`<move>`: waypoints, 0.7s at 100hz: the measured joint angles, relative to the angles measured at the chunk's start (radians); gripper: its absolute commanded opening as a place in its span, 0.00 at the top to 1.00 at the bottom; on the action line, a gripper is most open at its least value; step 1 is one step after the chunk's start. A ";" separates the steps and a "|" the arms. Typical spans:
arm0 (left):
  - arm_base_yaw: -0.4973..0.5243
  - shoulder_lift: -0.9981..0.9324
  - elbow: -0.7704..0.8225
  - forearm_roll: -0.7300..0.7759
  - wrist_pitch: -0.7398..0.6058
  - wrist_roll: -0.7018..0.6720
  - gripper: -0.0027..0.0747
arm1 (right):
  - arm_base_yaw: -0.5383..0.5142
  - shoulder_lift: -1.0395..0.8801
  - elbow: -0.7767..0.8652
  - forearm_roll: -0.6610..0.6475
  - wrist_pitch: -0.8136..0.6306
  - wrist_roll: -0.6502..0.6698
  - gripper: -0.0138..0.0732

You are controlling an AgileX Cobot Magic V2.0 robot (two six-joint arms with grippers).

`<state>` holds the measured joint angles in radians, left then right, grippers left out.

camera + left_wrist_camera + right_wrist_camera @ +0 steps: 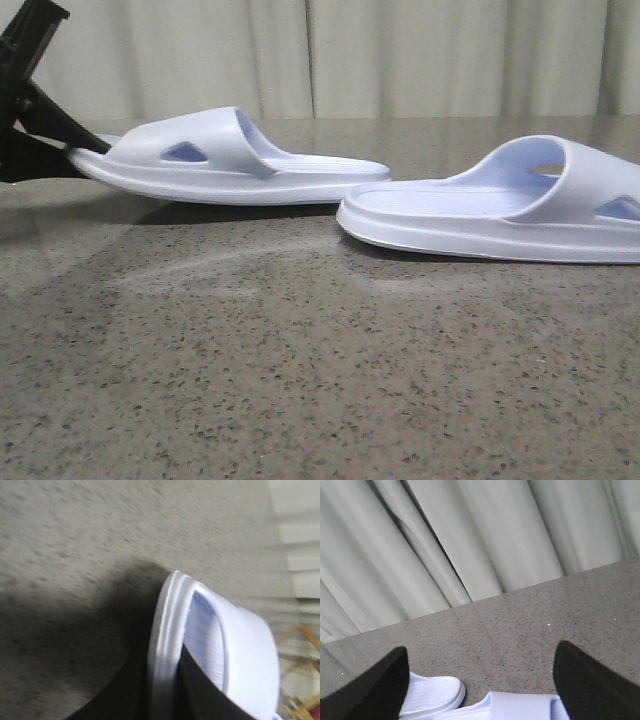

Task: Insert blue slippers together front up
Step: 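Lift the grasped slipper off the table with the left gripper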

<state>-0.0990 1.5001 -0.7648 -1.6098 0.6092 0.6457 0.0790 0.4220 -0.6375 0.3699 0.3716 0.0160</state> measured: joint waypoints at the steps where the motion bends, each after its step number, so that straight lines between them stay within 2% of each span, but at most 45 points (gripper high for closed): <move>1: 0.005 0.000 0.000 -0.008 0.013 0.007 0.94 | 0.000 0.000 0.000 0.000 0.000 0.000 0.25; 19: 0.096 -0.001 0.003 -0.101 0.166 0.092 0.94 | 0.000 0.000 0.000 0.000 0.000 0.000 0.25; 45: 0.265 -0.049 0.003 -0.146 0.418 0.114 0.94 | 0.000 0.000 0.000 0.000 0.000 0.000 0.25; 55: 0.284 -0.052 0.003 -0.151 0.483 0.116 0.94 | 0.000 0.000 0.000 0.000 0.000 0.000 0.25; 70: 0.285 -0.052 0.003 -0.144 0.504 0.116 0.94 | 0.000 0.015 0.014 0.002 -0.020 0.030 0.25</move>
<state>0.1860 1.4483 -0.7620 -1.7537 1.1132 0.7622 0.0790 0.4372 -0.6236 0.3721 0.3514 0.0461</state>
